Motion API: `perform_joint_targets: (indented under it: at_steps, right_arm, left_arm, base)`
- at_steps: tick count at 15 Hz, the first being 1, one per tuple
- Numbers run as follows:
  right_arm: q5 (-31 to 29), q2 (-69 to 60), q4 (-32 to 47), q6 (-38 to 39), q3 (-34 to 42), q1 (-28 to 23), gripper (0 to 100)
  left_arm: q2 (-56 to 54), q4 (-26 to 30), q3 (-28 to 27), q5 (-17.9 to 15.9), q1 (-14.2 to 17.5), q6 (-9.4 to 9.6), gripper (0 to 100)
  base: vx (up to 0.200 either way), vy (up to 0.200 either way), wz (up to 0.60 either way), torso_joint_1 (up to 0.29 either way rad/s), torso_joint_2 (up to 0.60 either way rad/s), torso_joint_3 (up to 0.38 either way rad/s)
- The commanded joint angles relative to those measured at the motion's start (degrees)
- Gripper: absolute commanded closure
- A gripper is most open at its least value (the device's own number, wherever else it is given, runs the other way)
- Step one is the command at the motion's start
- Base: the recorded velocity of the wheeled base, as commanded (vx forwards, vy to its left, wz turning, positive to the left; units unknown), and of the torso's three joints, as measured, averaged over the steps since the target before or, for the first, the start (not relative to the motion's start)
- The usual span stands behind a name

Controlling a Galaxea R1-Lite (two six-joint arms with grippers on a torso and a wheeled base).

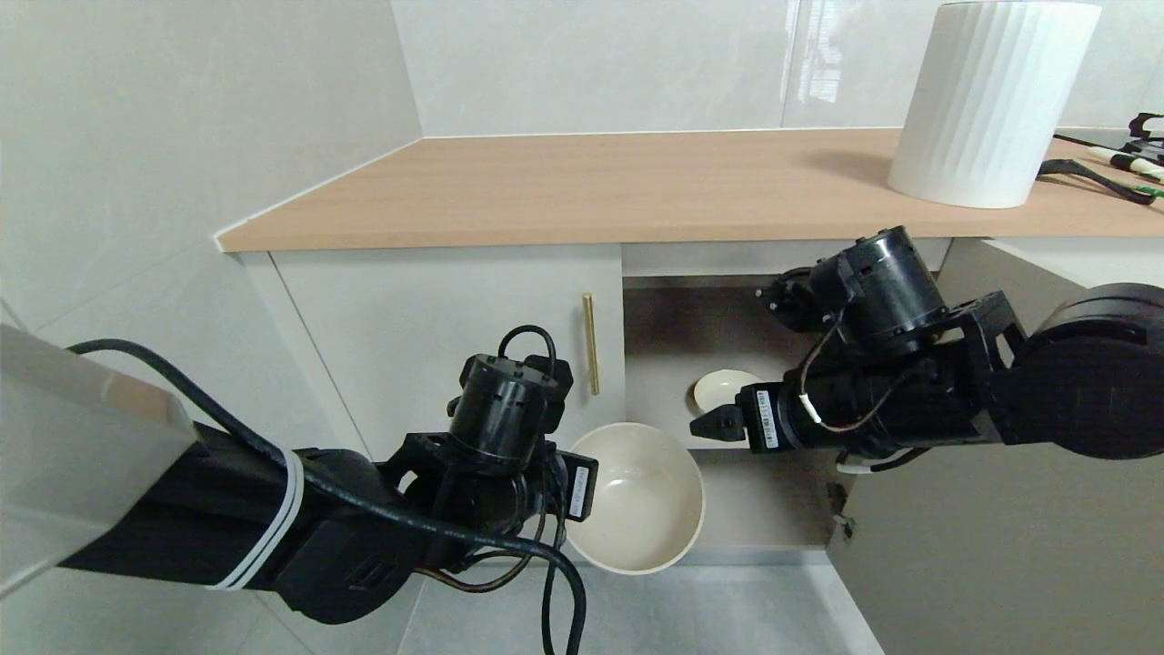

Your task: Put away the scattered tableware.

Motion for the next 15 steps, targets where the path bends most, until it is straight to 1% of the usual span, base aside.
perform_joint_targets:
  at_steps: [1,7,10,11,15]
  right_arm:
    - [-0.2,1.9,0.1,-0.1,0.5,1.5,0]
    - [-0.6,8.2,-0.9,0.4,-0.3,2.5,0]
    - [-0.6,8.4,-1.7,0.5,-0.4,2.5,0]
    - [-0.6,8.6,-1.8,0.5,-0.4,2.4,100]
    - [-0.5,8.9,-1.9,0.5,-0.4,2.5,100]
  left_arm:
    - [0.0,-0.1,0.0,0.3,-0.1,-0.04,100]
    - [-1.6,-0.2,0.3,0.7,-0.4,-0.13,100]
    - [-1.9,-1.9,1.1,0.7,-1.0,-0.04,100]
    - [-1.9,-1.9,1.3,0.7,-1.0,0.05,100]
    - [-1.8,-2.0,1.3,0.7,-1.0,-0.04,100]
  base:
    - [0.000,0.000,0.00,0.000,0.00,0.000]
    - [0.000,0.000,0.00,0.000,0.00,0.000]
    - [0.000,0.000,0.00,0.000,0.00,0.000]
    - [0.000,0.000,0.00,0.000,0.00,0.000]
    - [0.000,0.000,0.00,0.000,0.00,0.000]
